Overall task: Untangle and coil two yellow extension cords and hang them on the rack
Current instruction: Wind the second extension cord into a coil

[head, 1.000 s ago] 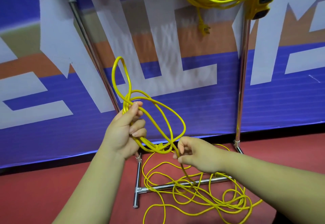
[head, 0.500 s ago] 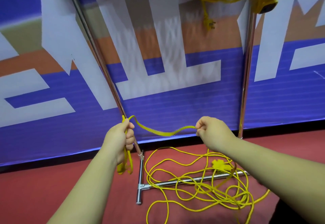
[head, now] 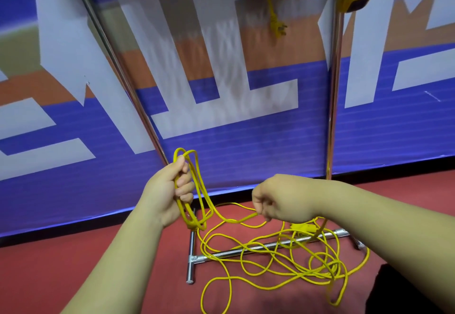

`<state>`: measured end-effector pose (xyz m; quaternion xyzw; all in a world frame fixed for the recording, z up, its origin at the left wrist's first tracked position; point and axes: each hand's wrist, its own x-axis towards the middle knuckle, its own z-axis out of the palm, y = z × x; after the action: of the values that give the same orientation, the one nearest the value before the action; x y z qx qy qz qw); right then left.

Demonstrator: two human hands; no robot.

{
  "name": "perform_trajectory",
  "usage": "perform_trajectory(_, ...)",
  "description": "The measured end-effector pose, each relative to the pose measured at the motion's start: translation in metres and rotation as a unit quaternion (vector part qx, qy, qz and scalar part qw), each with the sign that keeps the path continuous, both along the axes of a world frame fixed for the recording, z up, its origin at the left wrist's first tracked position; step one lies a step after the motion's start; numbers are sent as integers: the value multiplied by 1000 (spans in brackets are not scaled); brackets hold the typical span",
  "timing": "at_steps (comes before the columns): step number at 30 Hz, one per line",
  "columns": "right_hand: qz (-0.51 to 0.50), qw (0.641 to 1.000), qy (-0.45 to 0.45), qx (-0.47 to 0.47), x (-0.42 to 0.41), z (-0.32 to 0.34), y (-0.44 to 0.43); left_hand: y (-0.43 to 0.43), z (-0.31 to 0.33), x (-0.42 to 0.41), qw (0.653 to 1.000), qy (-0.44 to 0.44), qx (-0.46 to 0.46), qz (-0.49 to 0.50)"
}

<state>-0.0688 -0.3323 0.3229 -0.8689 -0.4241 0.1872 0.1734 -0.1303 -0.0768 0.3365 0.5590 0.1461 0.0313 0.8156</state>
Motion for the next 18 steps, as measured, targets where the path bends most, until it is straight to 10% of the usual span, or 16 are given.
perform_trajectory(18, 13, 978, 68, 197, -1, 21, -2, -74, -16, 4, 983, 17, 177, -39)
